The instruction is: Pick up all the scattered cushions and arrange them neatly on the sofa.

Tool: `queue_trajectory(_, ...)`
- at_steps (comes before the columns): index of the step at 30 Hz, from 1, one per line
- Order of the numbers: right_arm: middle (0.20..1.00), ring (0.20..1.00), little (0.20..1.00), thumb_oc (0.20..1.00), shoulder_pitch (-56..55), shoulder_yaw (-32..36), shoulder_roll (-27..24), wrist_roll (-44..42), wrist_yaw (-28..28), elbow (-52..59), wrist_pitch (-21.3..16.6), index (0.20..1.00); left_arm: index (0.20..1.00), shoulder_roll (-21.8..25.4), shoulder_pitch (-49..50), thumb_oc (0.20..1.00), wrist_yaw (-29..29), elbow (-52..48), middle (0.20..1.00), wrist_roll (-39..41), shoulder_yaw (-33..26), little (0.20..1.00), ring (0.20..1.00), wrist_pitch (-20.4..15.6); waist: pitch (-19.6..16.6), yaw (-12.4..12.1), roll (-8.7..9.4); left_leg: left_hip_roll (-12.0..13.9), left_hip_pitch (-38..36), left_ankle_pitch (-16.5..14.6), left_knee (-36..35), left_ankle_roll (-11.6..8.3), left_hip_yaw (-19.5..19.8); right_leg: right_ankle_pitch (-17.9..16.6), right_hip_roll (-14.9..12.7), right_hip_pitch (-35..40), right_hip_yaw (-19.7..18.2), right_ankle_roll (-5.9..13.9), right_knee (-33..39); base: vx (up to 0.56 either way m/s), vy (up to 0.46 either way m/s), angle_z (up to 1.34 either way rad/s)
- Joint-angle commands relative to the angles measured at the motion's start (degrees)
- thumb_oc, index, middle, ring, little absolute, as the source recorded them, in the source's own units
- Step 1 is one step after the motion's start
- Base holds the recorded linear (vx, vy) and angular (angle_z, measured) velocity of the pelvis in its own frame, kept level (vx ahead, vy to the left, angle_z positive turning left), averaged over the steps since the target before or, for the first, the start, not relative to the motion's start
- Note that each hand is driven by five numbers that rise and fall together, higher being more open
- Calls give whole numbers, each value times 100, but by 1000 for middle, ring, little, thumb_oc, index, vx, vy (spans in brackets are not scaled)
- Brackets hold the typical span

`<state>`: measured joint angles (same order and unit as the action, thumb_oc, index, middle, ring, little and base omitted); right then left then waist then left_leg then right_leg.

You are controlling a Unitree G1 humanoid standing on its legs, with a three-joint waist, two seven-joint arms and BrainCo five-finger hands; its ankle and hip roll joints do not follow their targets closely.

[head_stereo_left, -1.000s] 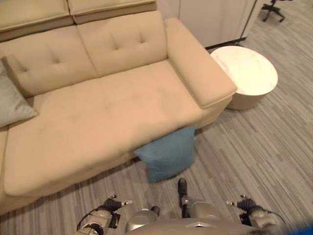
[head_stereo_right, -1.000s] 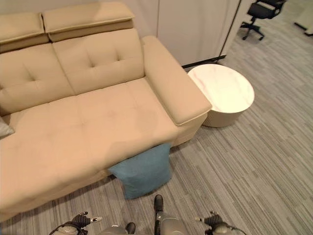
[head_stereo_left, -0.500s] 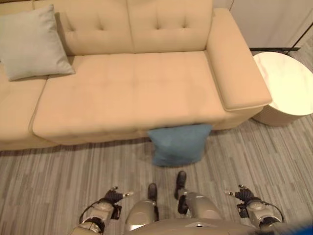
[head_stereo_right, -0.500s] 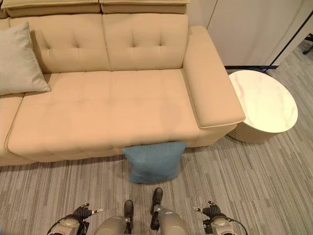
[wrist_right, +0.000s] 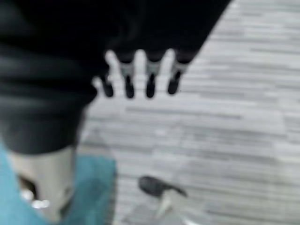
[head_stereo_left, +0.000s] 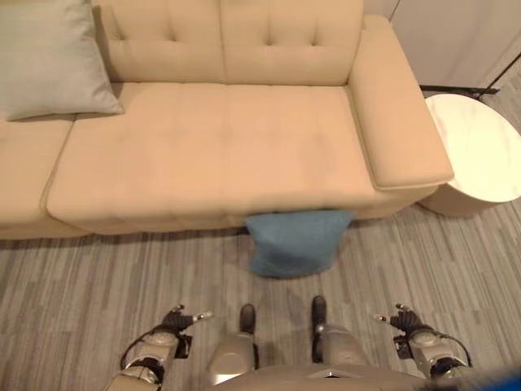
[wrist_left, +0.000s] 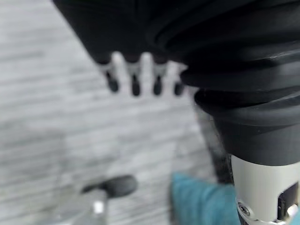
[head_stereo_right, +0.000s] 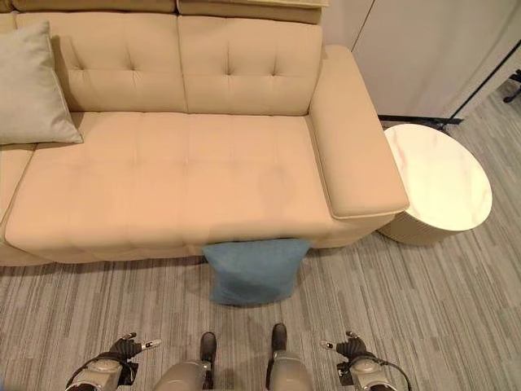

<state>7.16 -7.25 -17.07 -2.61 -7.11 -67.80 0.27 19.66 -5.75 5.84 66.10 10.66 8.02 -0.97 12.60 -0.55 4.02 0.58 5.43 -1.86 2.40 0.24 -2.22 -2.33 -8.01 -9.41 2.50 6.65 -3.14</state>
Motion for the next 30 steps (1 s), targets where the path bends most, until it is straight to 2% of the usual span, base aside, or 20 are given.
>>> queue_trajectory(1, 1000, 1000, 1000, 1000, -96, -72, -180, -29, -145, 162, -62, 1000, 1000, 194, -28, 1000, 258, -60, 1000, 208, -279, 1000, 1000, -123, -50, -29, 175, -293, 472, -104, 429, -87, 261, -137, -138, -201, 53, 268, -147, -13, -109, 1)
queue_trajectory(7, 1000, 1000, 1000, 1000, -17, -177, -264, -34, -178, 322, -107, 1000, 1000, 142, -117, 1000, 295, -284, 1000, 267, -164, 1000, 1000, -183, -58, -48, 86, -188, 592, 182, 104, -201, 436, -19, -51, -206, 235, 210, -41, -18, -89, 17)
queue_trajectory(10, 1000, 1000, 1000, 1000, -13, -199, -285, -33, -168, 342, -116, 1000, 1000, 110, -109, 1000, 296, -298, 1000, 249, -131, 1000, 1000, -183, -80, -43, 55, -166, 542, 228, 0, -210, 489, 28, -24, -172, 259, 189, -54, 19, -47, 11)
queue_trajectory(11, 1000, 1000, 1000, 1000, -499, 284, -125, -379, -292, -645, 90, 1000, 1000, -337, 208, 1000, 227, 485, 1000, -290, 92, 1000, 1000, 99, -967, 106, -97, -64, -635, 344, -740, -286, 137, 138, 444, 1103, 514, 37, 756, 26, -19, 5)
queue_trajectory(22, 1000, 1000, 1000, 1000, -485, 315, -211, -401, -277, -641, 54, 1000, 1000, -319, 223, 1000, 201, 389, 1000, -299, 84, 1000, 1000, 68, -1024, 86, -105, -64, -758, 282, -740, -283, 74, 148, 407, 1242, 542, 86, 814, 7, 15, 0)
queue_trajectory(26, 1000, 1000, 1000, 1000, -436, 279, -225, -334, -270, -619, 76, 1000, 1000, -311, 201, 1000, 164, 357, 1000, -297, 105, 1000, 1000, 73, -961, 72, -79, -81, -810, 220, -708, -219, 40, 136, 359, 1222, 518, 117, 723, -16, 54, -4)
queue_trajectory(28, 1000, 1000, 1000, 1000, -373, 254, -216, -309, -264, -581, 79, 1000, 1000, -305, 207, 1000, 164, 315, 1000, -232, 84, 1000, 1000, 53, -856, 4, -73, -99, -741, 162, -580, -137, -2, 161, 291, 1011, 503, 160, 373, -114, 95, -24)
queue_trajectory(29, 1000, 1000, 1000, 1000, -262, 174, -187, -278, -253, -514, 67, 1000, 1000, -259, 191, 1000, 163, 269, 1000, -153, 26, 1000, 1000, 17, -705, -74, -81, -119, -663, 139, -486, -39, -14, 150, 241, 599, 462, 266, -274, -151, 143, -58)
queue_trajectory(30, 1000, 1000, 1000, 1000, -215, 145, -180, -281, -248, -477, 52, 1000, 1000, -238, 171, 1000, 165, 260, 1000, -133, 27, 1000, 1000, 6, -649, -65, -92, -111, -663, 158, -477, -14, 9, 156, 248, 491, 454, 308, -516, -118, 132, -80)
